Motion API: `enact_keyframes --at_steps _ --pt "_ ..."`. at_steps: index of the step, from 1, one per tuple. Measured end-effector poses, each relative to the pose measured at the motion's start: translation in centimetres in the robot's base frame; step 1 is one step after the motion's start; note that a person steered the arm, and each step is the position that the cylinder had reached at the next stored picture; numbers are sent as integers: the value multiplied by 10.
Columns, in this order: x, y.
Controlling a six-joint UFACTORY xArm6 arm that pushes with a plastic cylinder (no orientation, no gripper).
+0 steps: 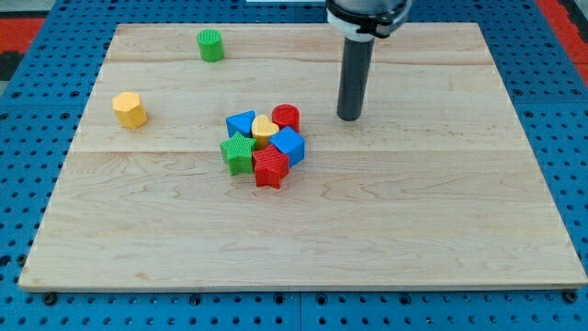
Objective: Move your arm near to the red circle
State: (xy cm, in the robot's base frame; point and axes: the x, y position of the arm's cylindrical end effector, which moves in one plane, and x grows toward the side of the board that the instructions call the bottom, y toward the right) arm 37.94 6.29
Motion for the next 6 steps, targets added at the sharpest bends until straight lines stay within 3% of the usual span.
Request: enact_keyframes --at_steps 6 --pt "9 -39"
